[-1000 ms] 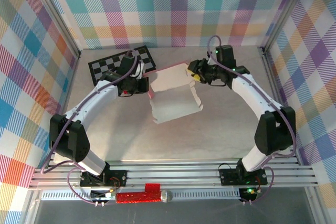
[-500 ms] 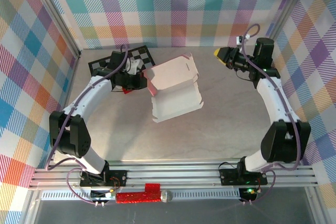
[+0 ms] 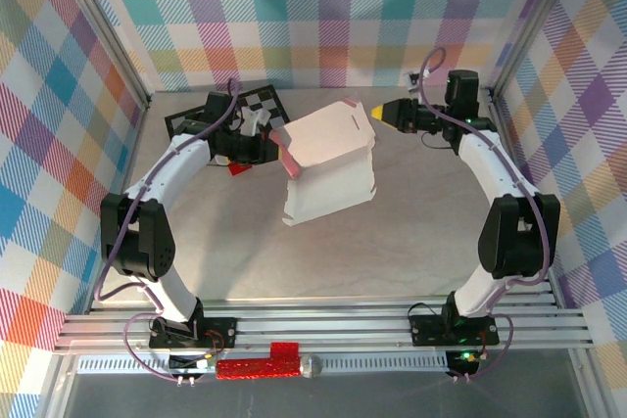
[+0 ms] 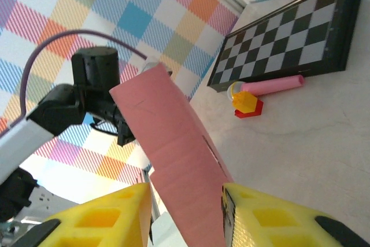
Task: Fold the paper box
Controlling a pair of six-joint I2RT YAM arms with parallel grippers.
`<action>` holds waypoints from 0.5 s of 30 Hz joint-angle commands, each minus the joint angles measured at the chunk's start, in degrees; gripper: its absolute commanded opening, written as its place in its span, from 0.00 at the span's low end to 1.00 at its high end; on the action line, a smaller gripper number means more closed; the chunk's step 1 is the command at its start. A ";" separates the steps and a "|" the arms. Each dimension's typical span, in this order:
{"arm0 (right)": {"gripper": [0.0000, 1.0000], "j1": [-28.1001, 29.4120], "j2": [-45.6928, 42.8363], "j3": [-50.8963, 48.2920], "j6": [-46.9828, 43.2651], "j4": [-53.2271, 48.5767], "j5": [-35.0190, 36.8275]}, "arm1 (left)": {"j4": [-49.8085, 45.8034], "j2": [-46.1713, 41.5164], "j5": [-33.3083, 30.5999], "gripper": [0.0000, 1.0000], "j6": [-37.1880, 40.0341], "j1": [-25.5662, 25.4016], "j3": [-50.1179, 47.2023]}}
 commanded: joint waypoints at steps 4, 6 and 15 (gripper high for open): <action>0.37 0.63 2.74 3.07 -7.62 -5.27 -2.33 | -1.27 0.32 2.21 0.00 1.21 0.53 1.87; 0.36 1.16 3.25 3.94 -7.94 -5.94 -2.90 | -1.56 0.31 2.12 0.00 1.32 0.52 1.75; 0.40 1.95 2.94 4.68 -13.64 -11.00 2.42 | -1.73 -0.13 2.17 0.00 1.21 0.52 1.72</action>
